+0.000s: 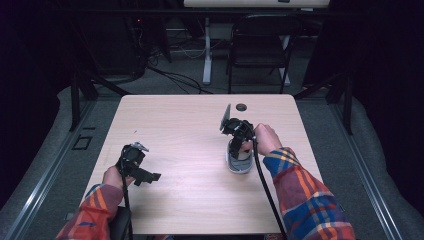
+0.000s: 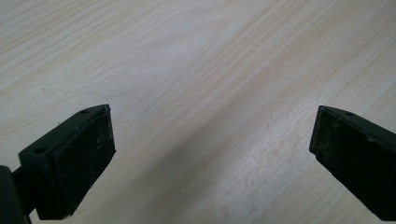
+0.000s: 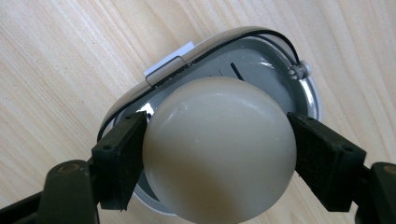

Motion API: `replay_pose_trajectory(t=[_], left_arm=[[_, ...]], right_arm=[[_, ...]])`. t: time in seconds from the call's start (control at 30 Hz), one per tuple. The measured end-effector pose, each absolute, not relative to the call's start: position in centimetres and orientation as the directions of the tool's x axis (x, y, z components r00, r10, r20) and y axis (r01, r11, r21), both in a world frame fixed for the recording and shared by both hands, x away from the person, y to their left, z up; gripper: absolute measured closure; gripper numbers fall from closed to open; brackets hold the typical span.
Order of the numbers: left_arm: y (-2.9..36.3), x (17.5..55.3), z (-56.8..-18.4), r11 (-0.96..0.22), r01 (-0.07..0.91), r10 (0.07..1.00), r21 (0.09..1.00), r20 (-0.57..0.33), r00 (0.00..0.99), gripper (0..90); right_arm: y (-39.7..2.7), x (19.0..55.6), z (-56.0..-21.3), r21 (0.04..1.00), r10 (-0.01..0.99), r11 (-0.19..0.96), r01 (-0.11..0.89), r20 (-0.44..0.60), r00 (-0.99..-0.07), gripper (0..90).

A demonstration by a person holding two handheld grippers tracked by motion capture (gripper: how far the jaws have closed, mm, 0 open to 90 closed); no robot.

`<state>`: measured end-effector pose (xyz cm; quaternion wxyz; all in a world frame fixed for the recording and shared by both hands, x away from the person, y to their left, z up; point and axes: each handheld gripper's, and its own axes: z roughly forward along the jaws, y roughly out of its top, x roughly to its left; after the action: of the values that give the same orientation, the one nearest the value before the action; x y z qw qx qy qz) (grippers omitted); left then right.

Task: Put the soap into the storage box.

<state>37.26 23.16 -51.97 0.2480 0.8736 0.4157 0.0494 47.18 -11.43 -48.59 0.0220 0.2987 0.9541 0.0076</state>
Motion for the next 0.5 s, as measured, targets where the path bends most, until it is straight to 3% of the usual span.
replay_pose_trajectory(t=[0.5], left_arm=[[23.16, 37.27, -51.97, -0.533, 0.701, 0.75, 0.473, -0.119, 0.651, 0.1]], right_arm=[[-11.09, 46.96, -49.66, -0.003, 0.527, 0.849, 0.528, -0.054, -0.848, 22.8]])
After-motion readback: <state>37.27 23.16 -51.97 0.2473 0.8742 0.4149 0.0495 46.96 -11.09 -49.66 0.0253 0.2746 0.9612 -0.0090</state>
